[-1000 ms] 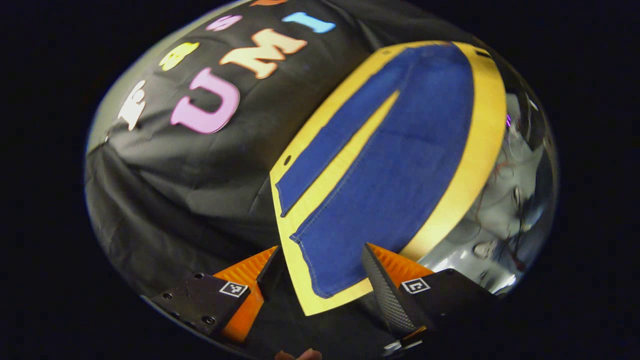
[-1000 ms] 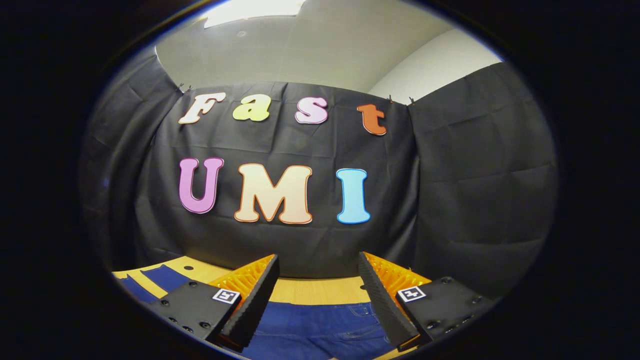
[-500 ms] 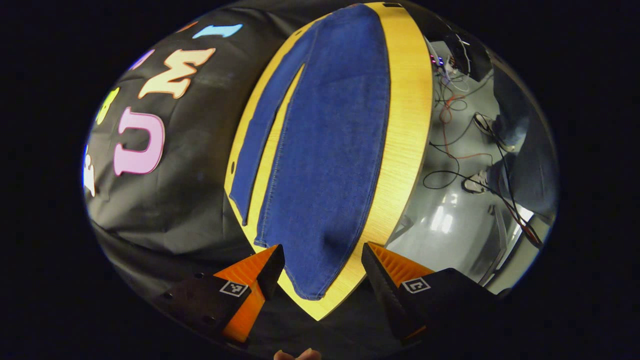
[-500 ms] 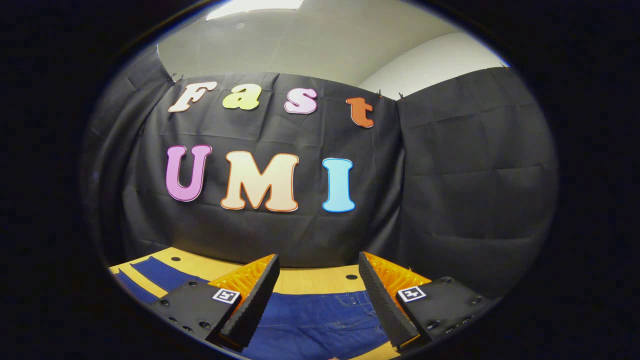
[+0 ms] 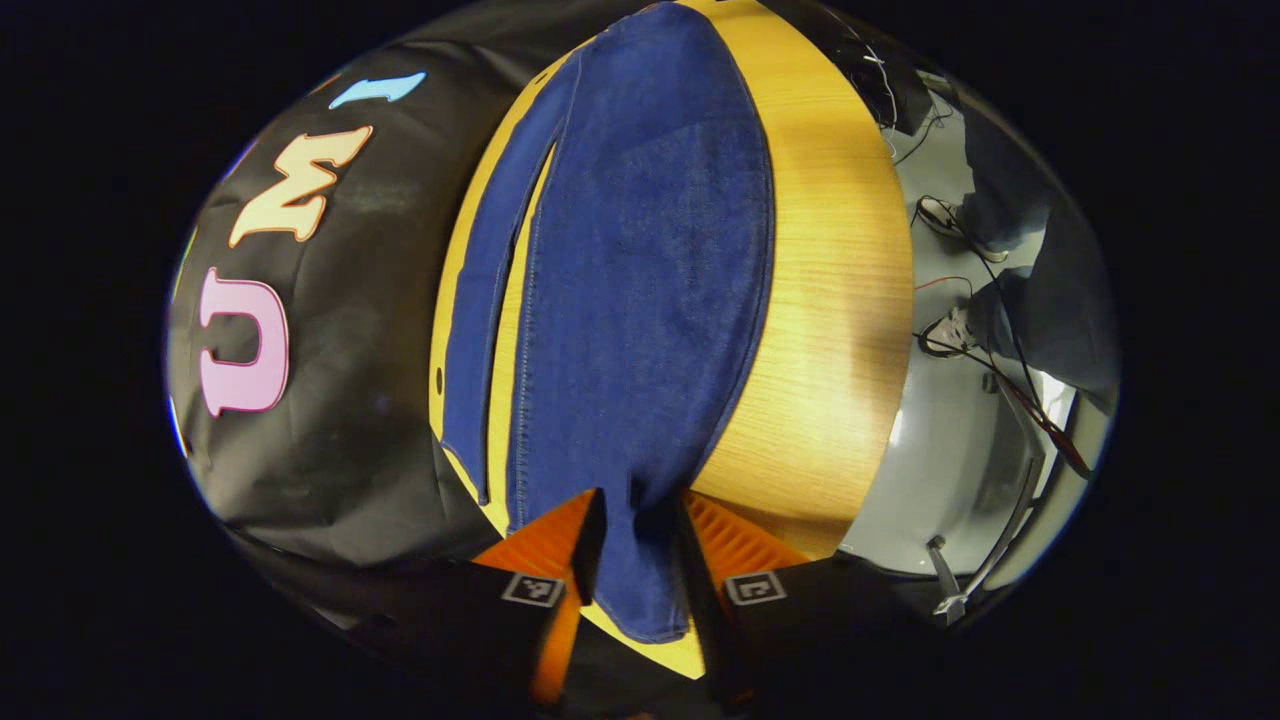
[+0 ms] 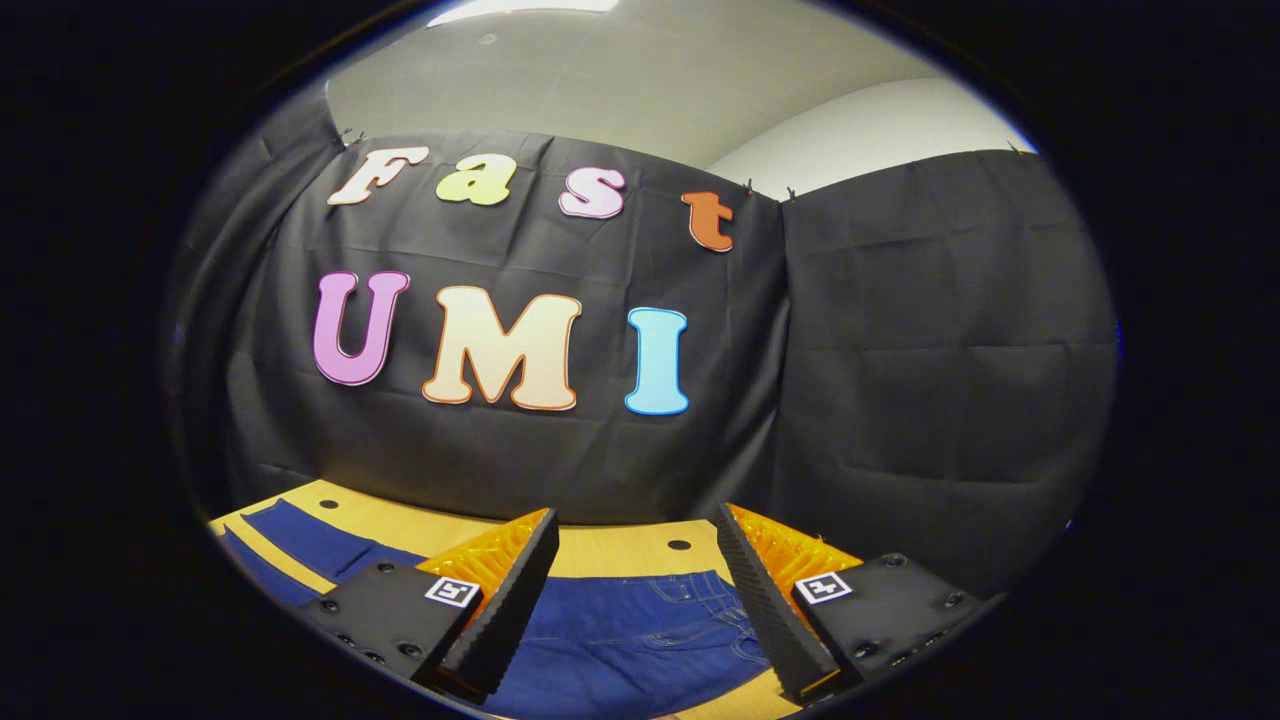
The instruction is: Grasp the waist and the cuffs of the jeans and fold them to make the two legs overlap; first hold the waist and fold one-third of the jeans toward the cuffs, then hold the cuffs and fold the remaining one-third in the same direction to finish folding.
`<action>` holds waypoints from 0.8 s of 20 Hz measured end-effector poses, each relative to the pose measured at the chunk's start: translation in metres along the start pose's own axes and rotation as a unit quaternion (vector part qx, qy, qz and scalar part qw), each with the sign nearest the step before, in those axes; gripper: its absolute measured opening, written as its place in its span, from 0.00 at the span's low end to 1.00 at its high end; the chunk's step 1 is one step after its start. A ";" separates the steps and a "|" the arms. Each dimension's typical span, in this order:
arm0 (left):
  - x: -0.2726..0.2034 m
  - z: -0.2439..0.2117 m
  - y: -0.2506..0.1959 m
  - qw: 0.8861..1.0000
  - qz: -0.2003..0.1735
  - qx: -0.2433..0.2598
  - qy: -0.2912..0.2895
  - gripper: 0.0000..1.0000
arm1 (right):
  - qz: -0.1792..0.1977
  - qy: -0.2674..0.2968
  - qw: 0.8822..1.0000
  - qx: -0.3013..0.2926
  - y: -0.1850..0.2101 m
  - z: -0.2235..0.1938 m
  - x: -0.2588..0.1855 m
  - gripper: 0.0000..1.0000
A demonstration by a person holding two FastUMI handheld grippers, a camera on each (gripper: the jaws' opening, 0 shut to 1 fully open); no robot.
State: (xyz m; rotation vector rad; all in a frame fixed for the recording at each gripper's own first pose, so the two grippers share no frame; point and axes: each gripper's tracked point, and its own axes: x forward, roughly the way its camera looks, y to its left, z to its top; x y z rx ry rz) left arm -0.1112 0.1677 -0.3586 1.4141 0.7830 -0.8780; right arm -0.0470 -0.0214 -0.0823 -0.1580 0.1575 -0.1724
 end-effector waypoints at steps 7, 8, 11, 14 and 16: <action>-0.001 0.003 -0.004 0.999 -0.020 -0.041 -0.016 0.00 | 0.081 0.021 0.983 -0.163 0.004 -0.043 -0.001 1.00; -0.002 0.002 -0.003 0.998 -0.026 -0.047 -0.017 0.00 | 0.091 0.029 0.975 -0.202 -0.005 -0.057 -0.002 1.00; -0.002 0.001 -0.004 0.998 -0.038 -0.043 -0.015 0.00 | 0.122 0.055 0.947 -0.293 -0.030 -0.100 -0.002 0.99; -0.002 0.001 -0.004 0.999 -0.033 -0.034 -0.006 0.00 | 0.152 0.088 0.909 -0.377 -0.054 -0.149 -0.006 0.99; -0.001 0.001 -0.004 0.999 -0.028 -0.027 -0.001 0.00 | 0.173 0.101 0.882 -0.427 -0.067 -0.175 -0.007 1.00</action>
